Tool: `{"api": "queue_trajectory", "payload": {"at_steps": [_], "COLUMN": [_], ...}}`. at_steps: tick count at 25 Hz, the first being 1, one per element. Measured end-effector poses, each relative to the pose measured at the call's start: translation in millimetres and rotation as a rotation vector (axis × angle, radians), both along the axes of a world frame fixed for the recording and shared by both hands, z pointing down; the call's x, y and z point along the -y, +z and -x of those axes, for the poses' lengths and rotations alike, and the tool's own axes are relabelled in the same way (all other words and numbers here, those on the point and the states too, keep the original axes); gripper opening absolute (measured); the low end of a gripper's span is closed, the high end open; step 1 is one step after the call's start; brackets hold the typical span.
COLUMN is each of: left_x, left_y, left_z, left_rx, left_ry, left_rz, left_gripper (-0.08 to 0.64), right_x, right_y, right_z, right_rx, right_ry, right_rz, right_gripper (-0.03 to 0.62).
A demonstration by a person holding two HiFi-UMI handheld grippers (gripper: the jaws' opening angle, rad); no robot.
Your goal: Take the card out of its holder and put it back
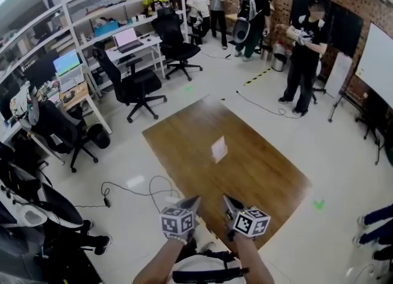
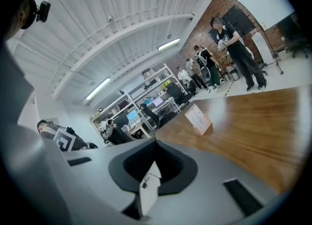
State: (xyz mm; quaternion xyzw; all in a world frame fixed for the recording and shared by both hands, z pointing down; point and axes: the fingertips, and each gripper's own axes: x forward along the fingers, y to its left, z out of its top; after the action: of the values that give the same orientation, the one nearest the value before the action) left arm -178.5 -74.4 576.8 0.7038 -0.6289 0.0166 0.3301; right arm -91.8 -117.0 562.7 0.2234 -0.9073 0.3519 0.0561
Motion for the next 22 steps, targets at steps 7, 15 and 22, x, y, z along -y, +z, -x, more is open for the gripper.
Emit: {"api": "queue_trajectory", "payload": {"at_steps": [7, 15, 22], "left_x": [37.2, 99.2, 150.6], "left_y": [9.5, 19.5, 32.7], "left_z": [18.4, 45.2, 43.9], "left_rx": [0.063, 0.109, 0.147], "left_ry": [0.053, 0.125, 0.198], "left_rz": [0.011, 0.041, 0.078], "left_gripper": [0.000, 0.000, 0.000], "right_x": [19.5, 58.4, 91.4], "right_y": [-1.4, 15.5, 21.9], "right_z": [1.4, 5.6, -2.5], "right_rx": [0.020, -0.038, -0.034], "right_ry": [0.060, 0.160, 0.212], "right_rz": [-0.034, 0.014, 0.040], "right_gripper": [0.009, 0.009, 0.008]}}
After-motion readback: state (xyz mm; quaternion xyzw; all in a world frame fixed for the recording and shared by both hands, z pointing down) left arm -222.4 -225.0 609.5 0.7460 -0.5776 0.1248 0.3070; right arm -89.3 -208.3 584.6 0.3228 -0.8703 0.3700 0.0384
